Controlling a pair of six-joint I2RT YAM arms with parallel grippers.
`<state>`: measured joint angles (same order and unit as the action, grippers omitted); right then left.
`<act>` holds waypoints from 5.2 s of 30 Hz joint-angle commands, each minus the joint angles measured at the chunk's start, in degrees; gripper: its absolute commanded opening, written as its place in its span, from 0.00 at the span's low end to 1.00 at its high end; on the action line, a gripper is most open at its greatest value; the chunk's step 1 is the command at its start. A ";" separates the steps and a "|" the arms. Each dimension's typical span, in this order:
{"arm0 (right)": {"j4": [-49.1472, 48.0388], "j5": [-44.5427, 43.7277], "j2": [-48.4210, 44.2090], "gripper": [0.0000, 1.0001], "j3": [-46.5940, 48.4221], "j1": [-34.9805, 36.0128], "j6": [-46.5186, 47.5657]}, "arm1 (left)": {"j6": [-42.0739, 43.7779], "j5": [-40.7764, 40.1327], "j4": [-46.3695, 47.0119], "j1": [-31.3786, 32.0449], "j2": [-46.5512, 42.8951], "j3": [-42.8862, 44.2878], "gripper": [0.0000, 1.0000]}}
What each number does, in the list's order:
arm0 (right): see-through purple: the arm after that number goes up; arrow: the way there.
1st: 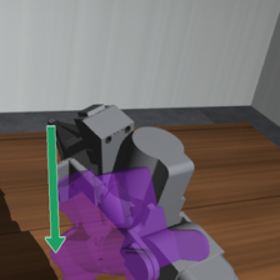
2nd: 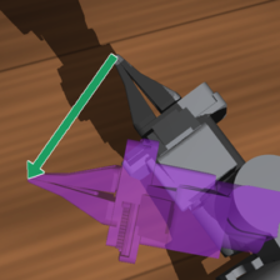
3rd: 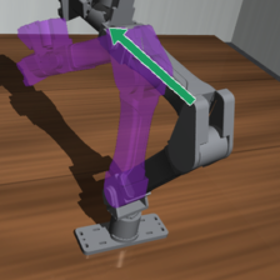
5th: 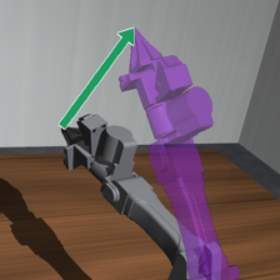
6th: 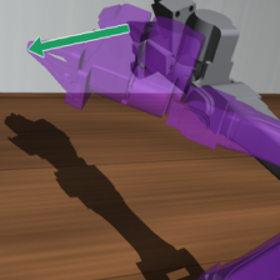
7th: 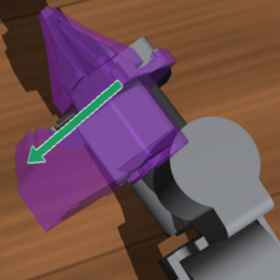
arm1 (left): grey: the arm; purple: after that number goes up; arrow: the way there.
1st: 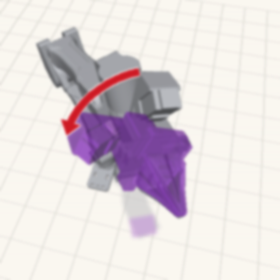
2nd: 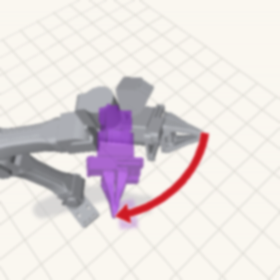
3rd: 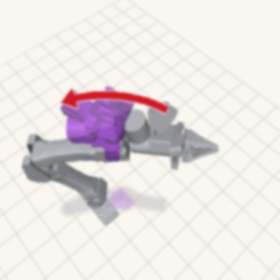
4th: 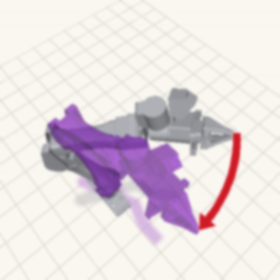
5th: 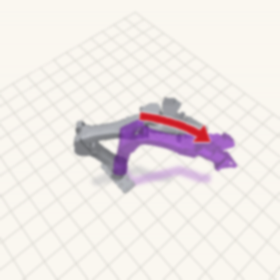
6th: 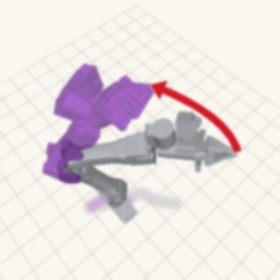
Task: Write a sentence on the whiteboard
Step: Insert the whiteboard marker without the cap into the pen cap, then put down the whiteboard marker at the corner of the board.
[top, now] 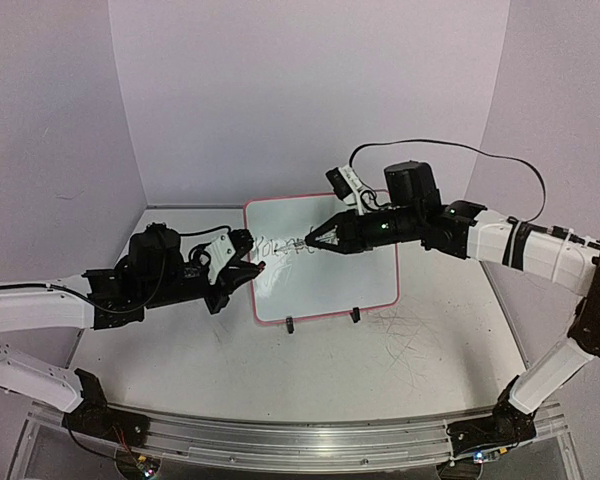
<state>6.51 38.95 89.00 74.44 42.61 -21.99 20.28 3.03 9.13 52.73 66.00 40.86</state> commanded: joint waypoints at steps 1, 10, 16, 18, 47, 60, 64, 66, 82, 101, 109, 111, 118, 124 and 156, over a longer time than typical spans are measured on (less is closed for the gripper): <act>2.86 3.61 1.88 0.00 5.53 1.02 -0.41 | 5.21 -5.00 2.49 1.75 -0.60 0.97 0.00; 6.21 1.21 2.74 0.00 6.88 3.01 1.97 | 6.09 -7.55 -0.68 2.42 0.50 2.19 0.00; 6.96 -0.64 3.45 0.00 8.16 3.85 2.57 | 6.17 -7.51 -0.76 2.55 0.61 2.13 0.00; 7.18 -1.15 3.49 0.00 8.59 3.86 2.74 | 6.10 -7.57 -0.78 2.61 0.70 2.19 0.00; 10.74 0.51 8.24 0.00 11.15 5.00 4.23 | 6.82 -9.97 -2.35 4.32 1.32 3.20 0.00; 13.65 6.25 15.74 0.00 16.07 5.78 0.56 | 9.89 -21.74 -6.07 10.97 4.06 10.17 0.00; 13.88 5.36 17.25 0.00 16.86 7.07 -0.91 | 11.26 -25.54 -7.01 13.73 6.04 13.55 0.00; 13.81 4.21 17.47 0.00 16.89 7.72 -1.22 | 11.90 -27.15 -6.99 14.92 6.96 14.60 0.00; 2.95 0.96 18.96 0.00 14.59 12.08 -17.03 | 15.08 -39.04 -1.88 21.64 9.48 12.83 0.00; 1.72 0.02 -0.43 0.06 -10.09 1.44 -6.43 | -10.46 -33.87 -14.54 20.54 -9.18 4.95 0.53; 3.92 8.23 -10.59 0.06 -30.10 -6.65 -11.71 | -19.79 -28.74 -10.66 9.13 -10.20 4.40 0.66; 3.74 10.07 -10.87 0.05 -33.36 -8.76 -12.34 | -21.74 -27.89 -9.67 7.69 -9.45 4.34 0.66; 2.32 14.54 -7.27 0.11 -41.97 -16.77 -10.33 | -24.19 -29.51 -9.75 6.79 -5.85 5.54 0.66; 1.35 8.82 -6.34 0.27 -45.32 -20.73 -9.86 | -25.16 -31.27 -9.75 6.12 -7.30 4.95 0.67; 32.36 -46.41 -36.57 0.98 -26.96 -21.91 -11.93 | -17.11 -37.87 -13.06 5.74 -9.56 22.96 0.95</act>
<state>37.41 4.08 52.85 41.89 20.91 -36.92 2.09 -34.68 -4.47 58.81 56.75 61.17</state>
